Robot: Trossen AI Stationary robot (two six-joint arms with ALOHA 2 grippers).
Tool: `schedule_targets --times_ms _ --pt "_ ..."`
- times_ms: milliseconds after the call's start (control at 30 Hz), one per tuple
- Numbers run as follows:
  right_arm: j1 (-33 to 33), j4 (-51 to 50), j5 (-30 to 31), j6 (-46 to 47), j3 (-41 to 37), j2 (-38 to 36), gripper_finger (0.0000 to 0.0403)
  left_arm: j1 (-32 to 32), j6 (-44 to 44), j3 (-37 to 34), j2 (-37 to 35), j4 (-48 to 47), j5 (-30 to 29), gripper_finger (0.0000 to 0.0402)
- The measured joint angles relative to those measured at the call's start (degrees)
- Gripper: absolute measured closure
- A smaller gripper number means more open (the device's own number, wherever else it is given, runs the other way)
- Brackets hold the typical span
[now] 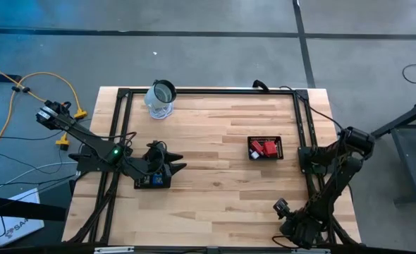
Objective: Pick & Place Office items
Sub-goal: Put the green charger adapter into the right black bin
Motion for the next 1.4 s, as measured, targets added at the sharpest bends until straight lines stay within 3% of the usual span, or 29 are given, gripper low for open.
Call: schedule_targets --times_ms 333,1100,1400 --pt "0.00 0.00 0.04 0.00 0.00 0.08 0.0152 0.00 0.00 -0.01 0.00 0.11 -0.01 0.0208" --pt "0.00 0.17 -0.43 -0.01 0.00 0.08 0.0265 0.00 0.00 0.00 0.00 0.11 0.01 0.0208" --pt "0.00 0.22 -0.43 -0.01 0.00 0.06 0.0263 0.00 0.00 -0.01 0.00 0.11 0.01 0.0208"
